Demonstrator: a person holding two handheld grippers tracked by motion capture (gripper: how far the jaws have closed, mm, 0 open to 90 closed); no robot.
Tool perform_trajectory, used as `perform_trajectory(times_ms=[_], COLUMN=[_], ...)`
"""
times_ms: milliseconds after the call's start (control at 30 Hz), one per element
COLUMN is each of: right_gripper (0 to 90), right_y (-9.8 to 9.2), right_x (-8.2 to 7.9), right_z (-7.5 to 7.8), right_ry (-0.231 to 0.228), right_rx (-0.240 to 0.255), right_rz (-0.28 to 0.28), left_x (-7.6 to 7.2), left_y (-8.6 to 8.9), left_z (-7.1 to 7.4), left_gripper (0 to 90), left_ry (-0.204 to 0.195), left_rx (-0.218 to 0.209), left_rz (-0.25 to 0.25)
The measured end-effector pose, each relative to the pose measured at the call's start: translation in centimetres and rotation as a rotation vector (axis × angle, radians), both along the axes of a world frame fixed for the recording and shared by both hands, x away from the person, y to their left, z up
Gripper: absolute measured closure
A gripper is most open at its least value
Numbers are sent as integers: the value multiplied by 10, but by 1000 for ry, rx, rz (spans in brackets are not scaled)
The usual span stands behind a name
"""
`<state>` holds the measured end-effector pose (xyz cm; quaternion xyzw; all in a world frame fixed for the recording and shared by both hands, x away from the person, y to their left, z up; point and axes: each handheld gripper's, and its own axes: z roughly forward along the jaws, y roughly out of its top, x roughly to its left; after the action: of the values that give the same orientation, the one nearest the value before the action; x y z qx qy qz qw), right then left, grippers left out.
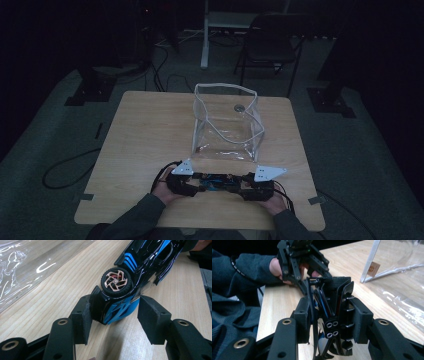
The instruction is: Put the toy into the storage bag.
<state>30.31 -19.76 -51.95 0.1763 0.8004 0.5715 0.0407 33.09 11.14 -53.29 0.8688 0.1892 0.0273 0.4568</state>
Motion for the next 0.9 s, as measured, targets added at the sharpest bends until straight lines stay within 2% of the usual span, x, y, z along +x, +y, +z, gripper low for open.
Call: perform_trajectory(times_ms=[100, 167, 233, 333, 400, 533, 667, 700, 767, 800, 900], right_gripper=[574, 574, 570, 557, 552, 555, 548, 566, 589, 591, 593], right_y=[0, 1, 2, 5, 7, 9, 15, 17, 21, 24, 28], right_x=[2, 3, 4, 4, 4, 3, -2, -3, -6, -8, -10], right_z=[-1, 1, 2, 5, 6, 8, 12, 14, 18, 20, 24], right_ry=[24, 51, 58, 31, 37, 18, -31, -48, -64, -81, -91], right_rx=[28, 26, 23, 12, 23, 5, -29, -41, -41, -59, -72], right_rz=[-12, -16, -23, -57, -55, -60, -65, -64, -53, -54, -59], left_x=[0, 0, 0, -1, -1, -1, -1, -1, 0, 0, 0], left_y=[0, 0, 0, -3, -5, -5, -6, -7, -7, -7, -7], left_z=[0, 0, -1, -1, -1, -1, -3, -3, -4, -5, -6], left_gripper=[469, 469, 472, 512, 517, 516, 511, 503, 480, 481, 486], left_ry=[1, 6, 2, -2, -2, 0, -3, -15, -4, -2, 4], left_rx=[-2, -3, -2, 10, 11, 11, 20, 33, 40, 39, 38], left_rz=[6, 6, 8, 0, -3, -3, -7, -3, -7, -7, -11])
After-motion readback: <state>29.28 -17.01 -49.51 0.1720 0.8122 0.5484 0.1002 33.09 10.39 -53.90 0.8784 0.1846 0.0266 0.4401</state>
